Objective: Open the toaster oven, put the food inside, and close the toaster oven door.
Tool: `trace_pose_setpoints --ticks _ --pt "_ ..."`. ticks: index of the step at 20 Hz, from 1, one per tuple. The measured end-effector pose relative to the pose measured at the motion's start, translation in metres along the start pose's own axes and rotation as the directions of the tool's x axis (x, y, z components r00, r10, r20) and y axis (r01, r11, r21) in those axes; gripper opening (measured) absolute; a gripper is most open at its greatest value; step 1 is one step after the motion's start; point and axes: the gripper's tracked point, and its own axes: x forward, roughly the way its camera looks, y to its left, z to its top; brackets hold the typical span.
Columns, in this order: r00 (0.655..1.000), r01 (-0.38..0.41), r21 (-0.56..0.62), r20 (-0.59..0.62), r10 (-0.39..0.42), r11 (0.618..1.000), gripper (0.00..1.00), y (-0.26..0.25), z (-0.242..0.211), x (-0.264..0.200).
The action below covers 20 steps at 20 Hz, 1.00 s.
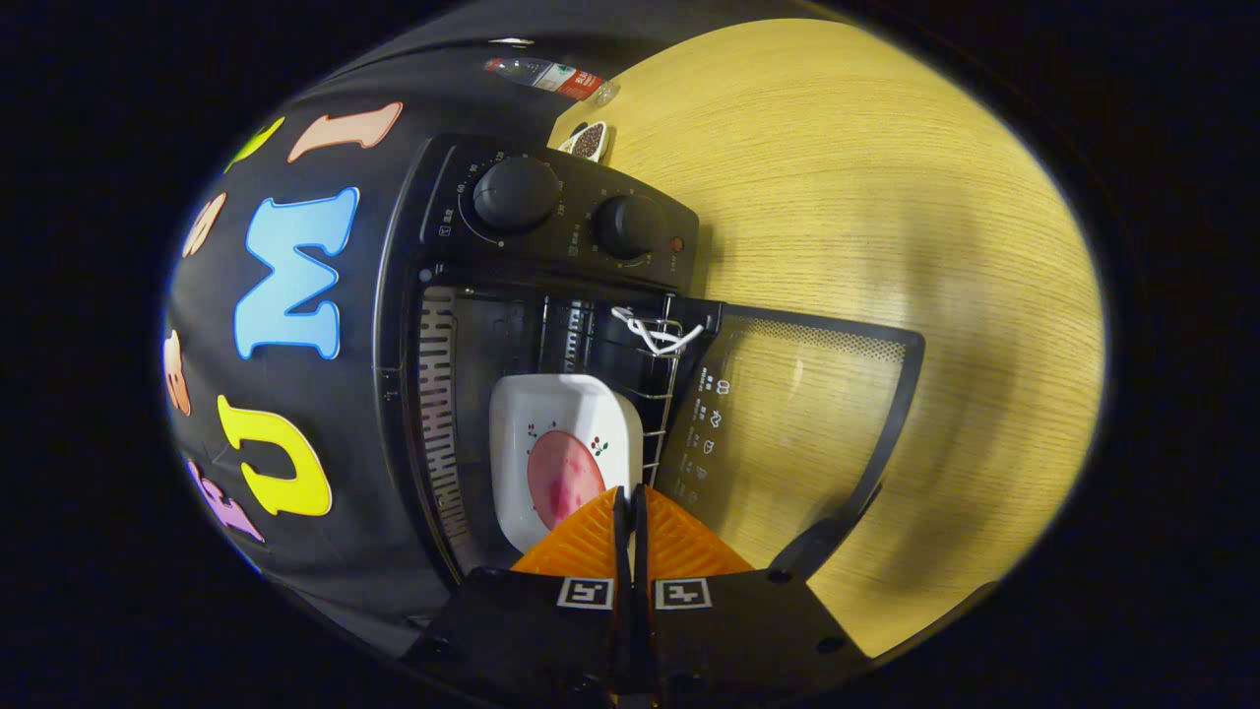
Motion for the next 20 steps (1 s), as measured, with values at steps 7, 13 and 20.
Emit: trace_pose_setpoints --ticks 7,13,20 --pt "0.998 -0.017 0.072 0.067 0.013 0.997 0.01 0.015 -0.001 0.028" --pt "0.995 -0.057 0.09 0.081 0.05 0.994 0.03 0.025 -0.002 0.037" --pt "0.988 -0.148 0.033 0.048 0.146 0.988 0.62 0.038 -0.007 0.009"
